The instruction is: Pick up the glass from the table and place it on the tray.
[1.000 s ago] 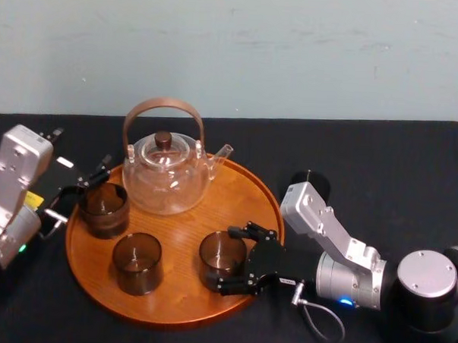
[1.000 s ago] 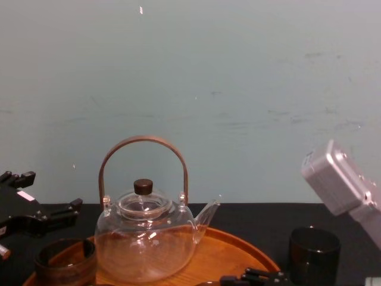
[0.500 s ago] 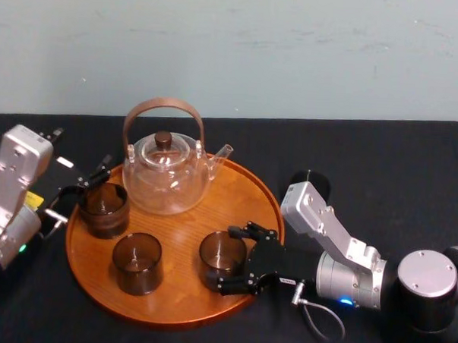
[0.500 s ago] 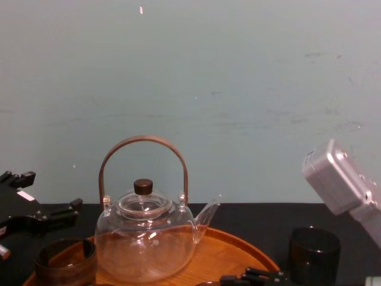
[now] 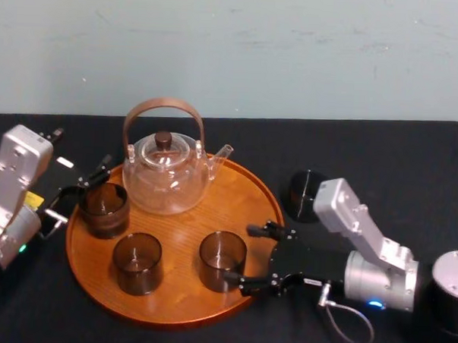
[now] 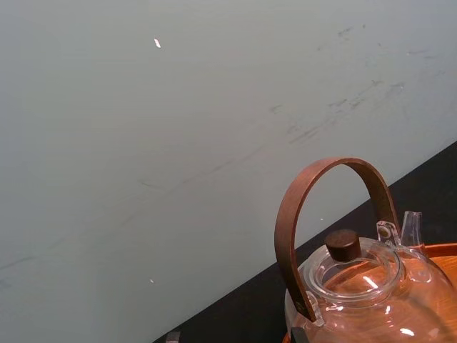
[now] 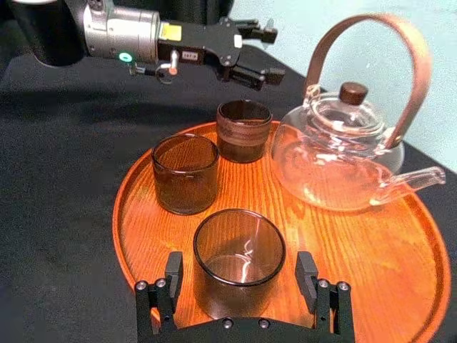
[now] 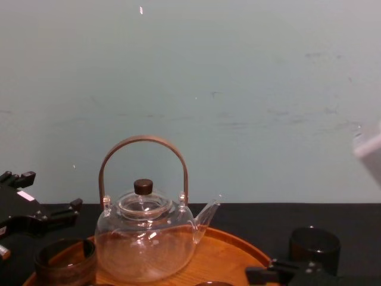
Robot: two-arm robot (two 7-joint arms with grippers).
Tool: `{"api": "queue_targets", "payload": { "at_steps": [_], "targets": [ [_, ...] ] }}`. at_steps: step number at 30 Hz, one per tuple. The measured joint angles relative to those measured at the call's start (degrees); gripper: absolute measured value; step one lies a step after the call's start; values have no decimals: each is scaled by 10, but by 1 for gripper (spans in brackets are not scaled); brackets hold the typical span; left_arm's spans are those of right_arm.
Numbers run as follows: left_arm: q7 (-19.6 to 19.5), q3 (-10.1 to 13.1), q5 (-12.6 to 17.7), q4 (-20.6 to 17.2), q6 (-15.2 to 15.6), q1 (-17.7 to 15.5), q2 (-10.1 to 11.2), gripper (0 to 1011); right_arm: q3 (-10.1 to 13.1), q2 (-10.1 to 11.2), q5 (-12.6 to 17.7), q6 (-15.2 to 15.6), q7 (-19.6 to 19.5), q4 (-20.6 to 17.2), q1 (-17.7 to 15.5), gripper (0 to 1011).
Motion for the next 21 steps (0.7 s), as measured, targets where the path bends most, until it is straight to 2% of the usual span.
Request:
{"api": "queue_targets", "payload": {
  "at_steps": [10, 21],
  "targets": [
    [0, 0, 0, 0, 0, 0, 0, 1001, 41, 47, 36, -4, -17, -63, -40, 1002],
    [0, 0, 0, 0, 0, 0, 0, 1001, 82, 87, 60, -7, -37, -101, -86, 1002]
  ]
}}
